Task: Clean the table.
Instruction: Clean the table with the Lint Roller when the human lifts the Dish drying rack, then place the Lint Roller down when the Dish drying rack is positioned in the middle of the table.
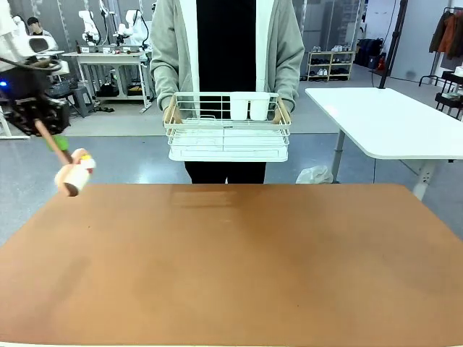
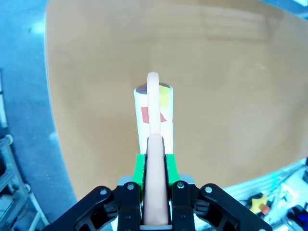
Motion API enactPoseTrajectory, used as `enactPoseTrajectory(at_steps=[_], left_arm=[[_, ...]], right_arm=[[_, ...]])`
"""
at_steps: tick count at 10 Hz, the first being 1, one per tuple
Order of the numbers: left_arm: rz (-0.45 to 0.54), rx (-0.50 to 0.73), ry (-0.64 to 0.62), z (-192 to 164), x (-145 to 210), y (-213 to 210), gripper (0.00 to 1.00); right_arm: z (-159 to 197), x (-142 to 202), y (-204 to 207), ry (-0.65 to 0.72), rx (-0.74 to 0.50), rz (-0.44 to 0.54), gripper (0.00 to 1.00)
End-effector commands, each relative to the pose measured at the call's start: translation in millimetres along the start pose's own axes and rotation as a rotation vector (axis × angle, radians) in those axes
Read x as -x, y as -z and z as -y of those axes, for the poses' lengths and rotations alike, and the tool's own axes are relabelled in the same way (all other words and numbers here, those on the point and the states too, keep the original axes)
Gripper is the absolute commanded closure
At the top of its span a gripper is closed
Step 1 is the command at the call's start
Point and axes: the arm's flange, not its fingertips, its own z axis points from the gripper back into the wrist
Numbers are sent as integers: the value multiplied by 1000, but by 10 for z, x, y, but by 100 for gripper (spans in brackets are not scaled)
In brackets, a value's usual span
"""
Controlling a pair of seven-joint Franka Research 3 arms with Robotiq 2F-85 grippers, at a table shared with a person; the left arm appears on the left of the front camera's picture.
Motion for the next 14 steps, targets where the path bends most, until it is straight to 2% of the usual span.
enactPoseTrajectory(at_steps=[1,2,3,14], left_arm=[[-8,-50,-38,179,-62,34,79],[-27,-23,-7,226,-151,172,79],[0,-27,-21,9,18,-13,79],[0,-27,-21,9,18,-13,79]], right_arm=[[-12,13,9,-20,-16,4,0],[-12,13,9,-20,-16,4,0],[-12,13,9,-20,-16,4,0],[-12,13,9,-20,-16,4,0]])
